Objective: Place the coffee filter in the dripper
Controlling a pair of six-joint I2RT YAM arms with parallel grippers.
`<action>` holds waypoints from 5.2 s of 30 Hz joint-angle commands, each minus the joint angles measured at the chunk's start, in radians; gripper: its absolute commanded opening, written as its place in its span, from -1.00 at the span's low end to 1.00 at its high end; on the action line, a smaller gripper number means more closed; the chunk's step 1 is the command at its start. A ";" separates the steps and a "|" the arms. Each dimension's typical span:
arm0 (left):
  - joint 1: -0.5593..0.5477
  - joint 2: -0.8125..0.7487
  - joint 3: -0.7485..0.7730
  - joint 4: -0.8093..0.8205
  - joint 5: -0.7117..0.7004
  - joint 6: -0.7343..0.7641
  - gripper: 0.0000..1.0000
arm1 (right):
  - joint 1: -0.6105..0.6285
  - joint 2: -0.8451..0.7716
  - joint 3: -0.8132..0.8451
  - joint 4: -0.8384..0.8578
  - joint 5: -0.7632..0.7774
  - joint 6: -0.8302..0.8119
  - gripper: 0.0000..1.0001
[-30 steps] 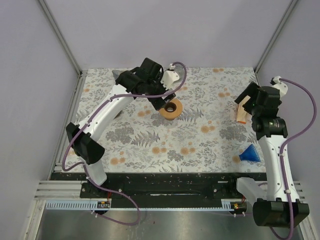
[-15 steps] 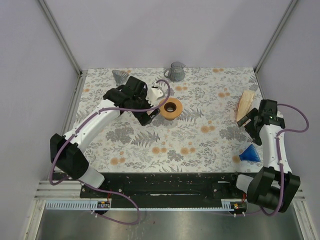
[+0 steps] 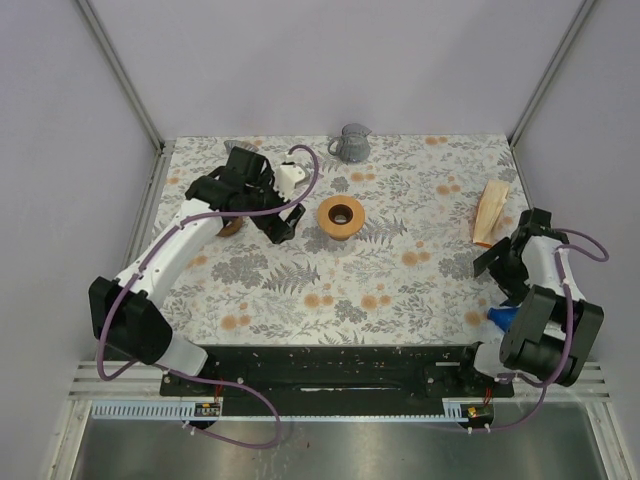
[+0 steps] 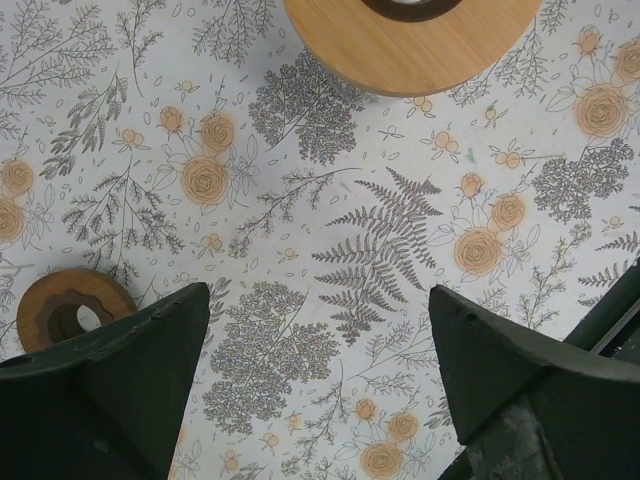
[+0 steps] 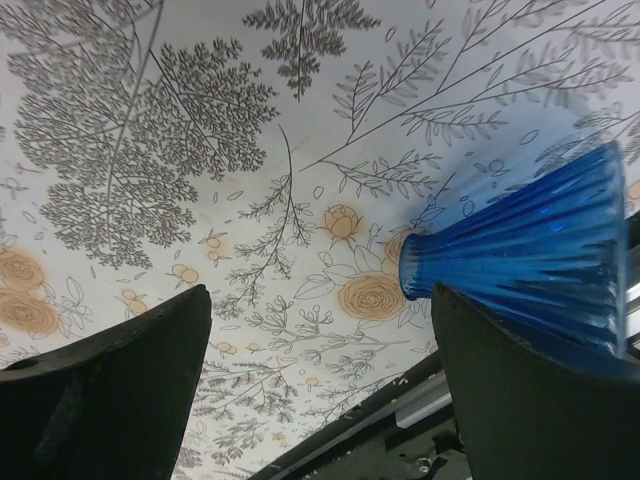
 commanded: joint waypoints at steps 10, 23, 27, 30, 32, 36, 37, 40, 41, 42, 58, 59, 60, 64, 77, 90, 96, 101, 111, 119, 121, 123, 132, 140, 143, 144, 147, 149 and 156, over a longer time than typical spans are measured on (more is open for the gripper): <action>0.035 -0.048 0.039 0.015 0.091 -0.009 0.88 | -0.004 0.016 0.047 -0.032 -0.186 -0.046 0.63; 0.035 -0.049 0.050 -0.012 0.128 -0.009 0.87 | -0.047 -0.245 0.164 -0.164 0.366 0.141 0.99; 0.037 -0.059 0.046 -0.014 0.125 -0.014 0.87 | -0.154 -0.259 0.068 -0.115 0.238 0.181 0.99; 0.040 -0.072 0.041 -0.015 0.120 -0.012 0.87 | -0.231 -0.216 0.043 -0.062 0.196 0.133 0.99; 0.044 -0.076 0.039 -0.017 0.122 -0.012 0.87 | -0.250 -0.182 0.025 -0.020 0.100 0.107 0.99; 0.049 -0.069 0.047 -0.017 0.125 -0.017 0.87 | -0.251 -0.099 -0.026 0.082 -0.176 0.069 0.81; 0.049 -0.069 0.049 -0.015 0.123 -0.017 0.87 | -0.251 -0.082 -0.035 0.096 -0.213 0.067 0.75; 0.054 -0.068 0.047 -0.015 0.123 -0.015 0.87 | -0.251 -0.081 -0.064 0.130 -0.276 0.072 0.53; 0.057 -0.068 0.047 -0.015 0.125 -0.015 0.87 | -0.251 -0.085 -0.074 0.142 -0.304 0.075 0.40; 0.058 -0.065 0.049 -0.015 0.126 -0.017 0.87 | -0.251 -0.090 -0.089 0.156 -0.328 0.081 0.32; 0.069 -0.065 0.052 -0.015 0.133 -0.023 0.87 | -0.250 -0.013 -0.115 0.285 -0.349 0.075 0.16; 0.069 -0.062 0.052 -0.017 0.133 -0.025 0.87 | -0.250 -0.009 -0.114 0.296 -0.330 0.076 0.15; 0.069 -0.062 0.055 -0.015 0.133 -0.026 0.87 | -0.250 -0.004 -0.114 0.309 -0.318 0.081 0.15; 0.070 -0.063 0.046 -0.021 0.136 -0.020 0.87 | -0.250 0.013 -0.114 0.368 -0.267 0.078 -0.04; 0.077 -0.060 0.047 -0.035 0.140 -0.008 0.87 | -0.250 -0.137 -0.092 0.346 -0.212 0.047 -1.00; 0.078 -0.051 0.066 -0.046 0.148 -0.008 0.87 | -0.240 -0.266 -0.040 0.326 -0.187 0.055 -0.11; 0.087 -0.066 0.041 -0.049 0.127 -0.005 0.88 | -0.240 -0.113 0.062 0.349 -0.180 -0.006 0.99; 0.112 -0.065 0.020 -0.037 0.145 0.003 0.88 | -0.240 0.062 0.242 0.363 -0.255 -0.143 0.99; 0.156 -0.034 -0.002 -0.034 0.186 0.006 0.87 | -0.240 0.308 0.333 0.228 -0.217 -0.177 0.99; 0.169 -0.030 0.009 -0.046 0.215 0.005 0.87 | -0.240 0.318 0.170 0.336 -0.348 -0.093 0.43; 0.169 -0.031 0.009 -0.049 0.217 0.005 0.88 | -0.240 0.321 0.144 0.366 -0.394 -0.073 0.16; 0.172 -0.034 0.010 -0.049 0.220 0.005 0.87 | -0.240 0.323 0.130 0.380 -0.410 -0.060 -0.39; 0.179 -0.033 0.033 -0.077 0.238 0.009 0.87 | -0.172 0.079 0.112 0.324 -0.355 -0.046 -1.00; 0.195 -0.036 0.075 -0.107 0.246 0.031 0.88 | 0.379 -0.058 0.542 0.199 -0.065 -0.218 -1.00; 0.210 -0.049 0.095 -0.126 0.260 0.031 0.88 | 0.677 -0.007 0.672 0.204 0.031 -0.441 -1.00; 0.218 -0.053 0.113 -0.135 0.265 0.025 0.88 | 0.783 0.011 0.696 0.207 0.059 -0.526 -1.00; 0.242 -0.057 0.182 -0.169 0.277 -0.009 0.88 | 1.067 0.077 0.712 0.219 0.154 -0.871 -1.00; 0.248 -0.068 0.219 -0.176 0.269 -0.032 0.89 | 1.169 0.109 0.709 0.221 0.167 -1.062 -0.98; 0.248 -0.115 0.354 -0.161 0.292 -0.107 0.91 | 1.350 0.084 0.600 0.329 -0.074 -1.549 -1.00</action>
